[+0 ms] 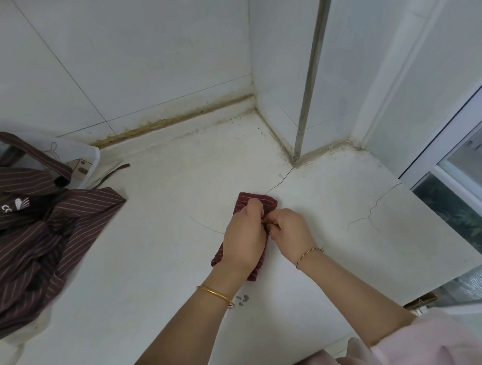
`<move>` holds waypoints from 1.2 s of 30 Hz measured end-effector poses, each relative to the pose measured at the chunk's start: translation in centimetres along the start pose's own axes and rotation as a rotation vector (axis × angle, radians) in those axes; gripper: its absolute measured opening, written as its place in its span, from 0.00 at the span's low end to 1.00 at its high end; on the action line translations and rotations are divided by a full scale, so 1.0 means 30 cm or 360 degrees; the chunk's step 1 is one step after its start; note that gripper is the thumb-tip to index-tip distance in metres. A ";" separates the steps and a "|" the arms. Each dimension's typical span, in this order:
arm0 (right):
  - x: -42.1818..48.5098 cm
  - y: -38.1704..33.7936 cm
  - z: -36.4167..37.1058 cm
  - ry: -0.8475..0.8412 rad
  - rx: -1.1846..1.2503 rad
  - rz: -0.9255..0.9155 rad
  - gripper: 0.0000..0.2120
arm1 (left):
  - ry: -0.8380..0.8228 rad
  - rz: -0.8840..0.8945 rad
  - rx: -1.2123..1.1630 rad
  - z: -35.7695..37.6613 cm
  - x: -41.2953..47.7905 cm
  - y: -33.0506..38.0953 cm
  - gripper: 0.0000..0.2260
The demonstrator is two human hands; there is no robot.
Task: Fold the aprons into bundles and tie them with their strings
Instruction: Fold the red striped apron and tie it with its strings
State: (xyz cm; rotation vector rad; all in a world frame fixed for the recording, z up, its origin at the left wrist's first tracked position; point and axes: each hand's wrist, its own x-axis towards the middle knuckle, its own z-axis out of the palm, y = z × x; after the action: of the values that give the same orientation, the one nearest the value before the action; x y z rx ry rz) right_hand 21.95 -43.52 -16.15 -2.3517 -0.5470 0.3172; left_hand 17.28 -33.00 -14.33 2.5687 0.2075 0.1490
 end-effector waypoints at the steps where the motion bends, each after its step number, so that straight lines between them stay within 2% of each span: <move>1: 0.002 -0.003 -0.002 -0.0012 0.0055 0.0040 0.10 | 0.0010 0.0020 0.0049 0.005 0.000 0.000 0.08; 3: 0.001 -0.007 -0.014 -0.0078 0.0322 0.0193 0.09 | 0.0017 0.0023 0.0072 0.014 -0.002 -0.003 0.08; 5: -0.006 -0.011 -0.033 -0.0170 0.0858 0.0477 0.08 | -0.0006 0.0034 0.0013 0.018 -0.006 -0.008 0.08; 8: -0.011 -0.013 -0.055 -0.0288 0.1592 0.0918 0.09 | -0.0023 0.0195 0.0003 0.021 -0.007 -0.029 0.07; 13: -0.011 -0.022 -0.056 -0.0349 0.2075 0.1345 0.09 | -0.0002 0.0198 -0.0097 0.026 -0.002 -0.070 0.05; 16: -0.011 -0.028 -0.053 -0.0384 0.2211 0.1463 0.10 | -0.0011 0.0227 -0.0106 0.020 -0.004 -0.087 0.07; 24: -0.014 -0.054 -0.052 -0.0334 0.2126 0.1341 0.08 | -0.0068 0.0311 0.0045 -0.005 0.000 -0.089 0.06; 27: -0.019 -0.056 -0.055 -0.0258 0.2018 0.1200 0.09 | -0.0001 0.0326 0.0201 -0.008 0.001 -0.083 0.11; 31: -0.002 -0.049 -0.049 -0.0098 0.1609 0.0972 0.17 | 0.0097 0.0442 0.0717 -0.046 0.006 -0.043 0.08; 34: 0.014 -0.060 -0.032 -0.0037 0.1241 0.0745 0.19 | 0.0112 0.0490 0.0943 -0.051 0.022 -0.030 0.07; 36: 0.014 -0.069 -0.026 -0.0020 0.1141 0.0682 0.19 | 0.0084 0.0515 0.1021 -0.042 0.029 -0.029 0.07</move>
State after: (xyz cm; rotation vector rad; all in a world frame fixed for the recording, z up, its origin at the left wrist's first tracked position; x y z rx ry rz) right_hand 21.98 -42.39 -14.20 -1.7375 0.0838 0.6072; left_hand 17.83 -31.47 -13.68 3.2261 -0.1771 0.3127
